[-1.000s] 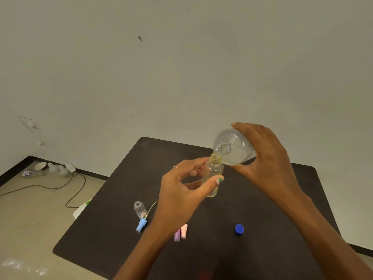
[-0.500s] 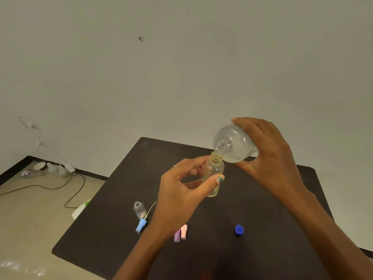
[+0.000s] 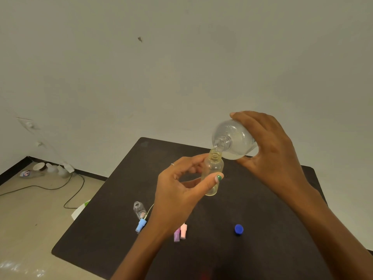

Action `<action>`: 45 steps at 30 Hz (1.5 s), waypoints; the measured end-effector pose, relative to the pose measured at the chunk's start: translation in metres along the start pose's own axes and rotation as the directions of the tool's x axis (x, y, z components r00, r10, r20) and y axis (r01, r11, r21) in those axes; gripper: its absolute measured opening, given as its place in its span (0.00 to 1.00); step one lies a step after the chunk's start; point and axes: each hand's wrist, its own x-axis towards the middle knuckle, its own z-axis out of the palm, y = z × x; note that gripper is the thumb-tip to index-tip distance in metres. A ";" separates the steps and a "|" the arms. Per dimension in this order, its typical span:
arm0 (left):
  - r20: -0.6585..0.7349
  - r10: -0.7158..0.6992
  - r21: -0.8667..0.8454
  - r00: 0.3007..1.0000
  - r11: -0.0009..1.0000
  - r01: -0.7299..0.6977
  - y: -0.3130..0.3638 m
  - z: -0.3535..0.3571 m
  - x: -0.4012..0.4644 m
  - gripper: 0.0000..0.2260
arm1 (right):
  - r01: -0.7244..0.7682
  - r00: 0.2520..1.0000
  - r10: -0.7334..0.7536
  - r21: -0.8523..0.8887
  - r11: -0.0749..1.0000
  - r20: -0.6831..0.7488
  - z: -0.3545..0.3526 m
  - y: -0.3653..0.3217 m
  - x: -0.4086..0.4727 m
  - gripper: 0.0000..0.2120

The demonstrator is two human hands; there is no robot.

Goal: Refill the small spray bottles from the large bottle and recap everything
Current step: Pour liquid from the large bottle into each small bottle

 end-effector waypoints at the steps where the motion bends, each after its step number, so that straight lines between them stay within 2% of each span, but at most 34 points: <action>1: -0.002 0.002 0.001 1.000 1.000 -0.002 0.000 0.000 0.000 0.16 | 0.002 1.000 -0.002 -0.003 1.000 -0.002 -0.001 0.000 0.001 0.35; 10: 0.001 0.012 -0.013 1.000 1.000 -0.012 0.004 -0.001 0.000 0.17 | 0.027 1.000 -0.027 0.000 1.000 -0.013 -0.004 -0.002 0.004 0.32; 45: -0.007 -0.002 -0.111 1.000 0.994 0.001 0.013 -0.004 0.000 0.16 | 0.063 0.998 -0.062 -0.059 0.996 0.013 -0.011 -0.007 0.013 0.34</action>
